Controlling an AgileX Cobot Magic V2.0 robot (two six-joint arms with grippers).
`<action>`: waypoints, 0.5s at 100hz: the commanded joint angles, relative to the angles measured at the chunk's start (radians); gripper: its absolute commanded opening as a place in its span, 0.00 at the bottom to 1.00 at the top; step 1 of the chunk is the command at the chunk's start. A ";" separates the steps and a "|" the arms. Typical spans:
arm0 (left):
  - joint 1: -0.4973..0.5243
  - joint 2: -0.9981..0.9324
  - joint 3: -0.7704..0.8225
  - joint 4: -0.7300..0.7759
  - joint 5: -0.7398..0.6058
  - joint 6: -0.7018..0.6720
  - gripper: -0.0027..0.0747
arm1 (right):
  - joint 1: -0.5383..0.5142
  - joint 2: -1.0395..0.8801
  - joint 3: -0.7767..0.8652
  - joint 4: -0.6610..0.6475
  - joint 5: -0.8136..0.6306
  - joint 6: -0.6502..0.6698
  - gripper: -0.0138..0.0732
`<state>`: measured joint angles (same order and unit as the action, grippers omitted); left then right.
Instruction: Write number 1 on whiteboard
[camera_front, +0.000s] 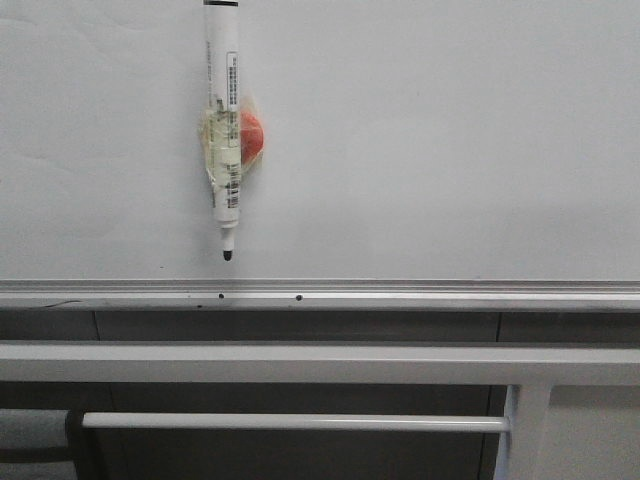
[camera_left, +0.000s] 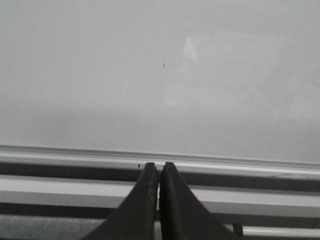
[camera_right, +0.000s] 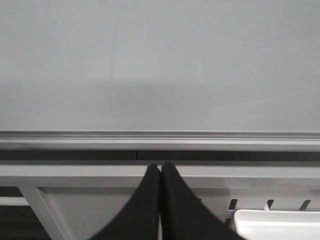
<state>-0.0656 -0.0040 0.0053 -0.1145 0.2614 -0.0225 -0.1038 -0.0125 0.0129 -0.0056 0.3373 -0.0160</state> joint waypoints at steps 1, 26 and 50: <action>-0.007 -0.024 0.006 -0.001 -0.135 -0.005 0.01 | -0.002 -0.013 0.027 -0.012 -0.011 -0.006 0.09; -0.007 -0.024 0.006 -0.001 -0.199 -0.005 0.01 | -0.002 -0.013 0.027 -0.012 -0.233 -0.006 0.09; -0.007 -0.024 0.006 -0.001 -0.199 -0.005 0.01 | -0.002 -0.013 0.027 -0.012 -0.425 -0.006 0.09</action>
<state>-0.0656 -0.0040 0.0053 -0.1145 0.1459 -0.0225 -0.1038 -0.0125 0.0163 -0.0056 0.0555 -0.0160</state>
